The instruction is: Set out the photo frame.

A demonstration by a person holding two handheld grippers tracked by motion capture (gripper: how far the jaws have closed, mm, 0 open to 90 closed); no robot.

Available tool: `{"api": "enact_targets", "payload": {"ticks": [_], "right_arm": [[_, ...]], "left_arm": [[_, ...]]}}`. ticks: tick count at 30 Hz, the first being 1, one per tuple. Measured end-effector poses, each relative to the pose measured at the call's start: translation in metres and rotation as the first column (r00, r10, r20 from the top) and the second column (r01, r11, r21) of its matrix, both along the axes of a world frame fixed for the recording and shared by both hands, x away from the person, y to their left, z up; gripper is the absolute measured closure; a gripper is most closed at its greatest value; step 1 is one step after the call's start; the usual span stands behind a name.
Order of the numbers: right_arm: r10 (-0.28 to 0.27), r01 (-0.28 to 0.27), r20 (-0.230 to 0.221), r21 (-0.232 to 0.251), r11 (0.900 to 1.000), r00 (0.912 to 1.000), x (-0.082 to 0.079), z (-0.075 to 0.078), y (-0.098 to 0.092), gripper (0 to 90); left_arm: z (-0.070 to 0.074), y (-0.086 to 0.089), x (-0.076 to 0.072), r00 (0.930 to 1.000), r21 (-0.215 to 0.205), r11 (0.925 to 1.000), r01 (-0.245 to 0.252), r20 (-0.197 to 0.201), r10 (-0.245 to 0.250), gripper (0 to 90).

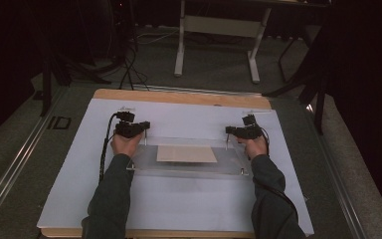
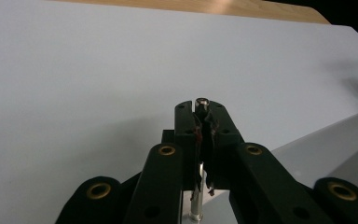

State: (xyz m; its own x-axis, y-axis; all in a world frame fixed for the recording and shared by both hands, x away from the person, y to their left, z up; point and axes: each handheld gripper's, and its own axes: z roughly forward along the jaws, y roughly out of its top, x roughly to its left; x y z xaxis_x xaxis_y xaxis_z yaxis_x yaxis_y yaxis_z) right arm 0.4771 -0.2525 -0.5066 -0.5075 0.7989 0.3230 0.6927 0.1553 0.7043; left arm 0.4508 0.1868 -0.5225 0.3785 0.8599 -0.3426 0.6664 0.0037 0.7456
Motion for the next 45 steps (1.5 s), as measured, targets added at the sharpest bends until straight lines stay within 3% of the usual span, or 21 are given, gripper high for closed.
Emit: {"api": "enact_targets", "payload": {"ticks": [4, 9, 16, 31, 33, 36, 40, 45], "right_arm": [[0.013, -0.011, 0.039, -0.051, 0.999, 0.9991, -0.006, 0.001, 0.0, 78.6], [0.015, -0.011, 0.077, -0.054, 0.998, 0.9969, -0.016, 0.003, -0.006, 74.6], [0.049, -0.038, 0.185, -0.059, 0.997, 0.9815, -0.043, 0.002, -0.019, 68.9], [0.086, -0.065, 0.244, -0.095, 0.993, 0.966, -0.076, 0.0, -0.031, 61.3], [0.083, -0.055, 0.245, -0.118, 0.991, 0.9659, -0.078, 0.0, -0.032, 58.8], [0.07, -0.042, 0.261, -0.112, 0.993, 0.9629, -0.082, 0.002, -0.037, 52.2], [0.102, -0.055, 0.281, -0.171, 0.984, 0.9542, -0.089, 0.0, -0.04, 47.6], [0.122, -0.062, 0.304, -0.202, 0.977, 0.9448, -0.095, 0.001, -0.042, 39.9]], "left_arm": [[0.0, 0.0, 0.001, 0.9999, -0.001, 1.0, -0.001, -0.01, 0.001, 85.1], [0.0, 0.0, 0.002, 0.9999, -0.003, 1.0, 0.0, -0.014, 0.0, 85.1], [0.0, 0.0, 0.002, 0.9999, -0.004, 1.0, 0.0, -0.013, 0.0, 85.1], [0.0, 0.0, 0.003, 0.9998, -0.005, 1.0, -0.001, -0.022, 0.0, 85.0], [0.0, 0.0, 0.003, 0.9997, -0.005, 1.0, 0.0, -0.023, 0.0, 85.0], [0.0, 0.0, 0.003, 0.9997, -0.009, 1.0, -0.001, -0.025, 0.001, 85.0], [0.0, 0.0, 0.003, 0.9997, -0.007, 1.0, -0.002, -0.025, 0.001, 85.0], [0.0, 0.0, 0.003, 0.9996, -0.007, 1.0, -0.005, -0.028, 0.004, 84.9]]}}
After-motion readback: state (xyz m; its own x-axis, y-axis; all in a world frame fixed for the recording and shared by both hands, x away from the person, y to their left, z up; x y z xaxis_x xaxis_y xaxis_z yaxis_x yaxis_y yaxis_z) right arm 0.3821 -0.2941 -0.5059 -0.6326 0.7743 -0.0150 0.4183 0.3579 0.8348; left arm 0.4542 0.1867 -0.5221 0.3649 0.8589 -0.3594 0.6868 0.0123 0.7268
